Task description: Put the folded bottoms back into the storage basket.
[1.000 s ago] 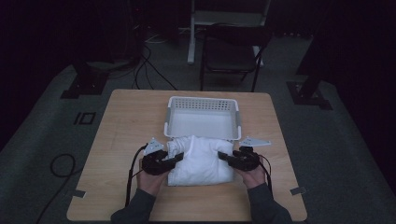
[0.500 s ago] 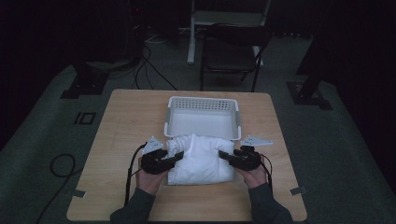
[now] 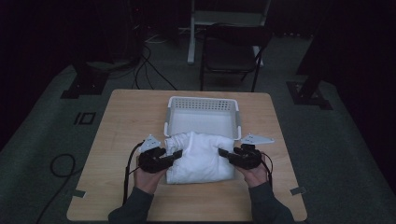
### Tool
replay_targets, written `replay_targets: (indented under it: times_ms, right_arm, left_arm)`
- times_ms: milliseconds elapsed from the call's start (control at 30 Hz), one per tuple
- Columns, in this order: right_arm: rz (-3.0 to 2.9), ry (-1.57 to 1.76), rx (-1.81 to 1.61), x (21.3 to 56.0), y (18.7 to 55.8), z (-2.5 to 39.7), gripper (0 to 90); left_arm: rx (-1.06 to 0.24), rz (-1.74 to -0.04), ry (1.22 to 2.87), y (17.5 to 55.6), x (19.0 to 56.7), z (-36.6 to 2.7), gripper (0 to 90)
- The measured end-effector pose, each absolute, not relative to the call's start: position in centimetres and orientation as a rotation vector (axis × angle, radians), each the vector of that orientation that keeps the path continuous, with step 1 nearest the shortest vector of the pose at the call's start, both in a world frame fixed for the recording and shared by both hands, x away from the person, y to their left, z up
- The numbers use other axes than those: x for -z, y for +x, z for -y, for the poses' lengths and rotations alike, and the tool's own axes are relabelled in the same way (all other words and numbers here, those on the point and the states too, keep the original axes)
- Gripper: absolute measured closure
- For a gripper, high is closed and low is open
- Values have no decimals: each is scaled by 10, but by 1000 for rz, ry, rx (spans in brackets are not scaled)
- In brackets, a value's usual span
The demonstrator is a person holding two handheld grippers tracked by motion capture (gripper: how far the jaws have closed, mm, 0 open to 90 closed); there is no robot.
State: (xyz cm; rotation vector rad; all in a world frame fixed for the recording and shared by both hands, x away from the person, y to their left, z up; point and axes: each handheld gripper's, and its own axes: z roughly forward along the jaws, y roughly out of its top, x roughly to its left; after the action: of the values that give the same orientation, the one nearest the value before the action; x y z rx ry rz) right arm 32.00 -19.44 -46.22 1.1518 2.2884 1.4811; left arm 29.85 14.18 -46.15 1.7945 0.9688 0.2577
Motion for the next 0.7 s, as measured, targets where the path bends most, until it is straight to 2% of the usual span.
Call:
replay_targets:
  times_ms: [700]
  right_arm:
    - [-2261,1115,-1490,444,321,192,698]
  left_arm:
    - [-270,-957,1781,304,443,-144,618]
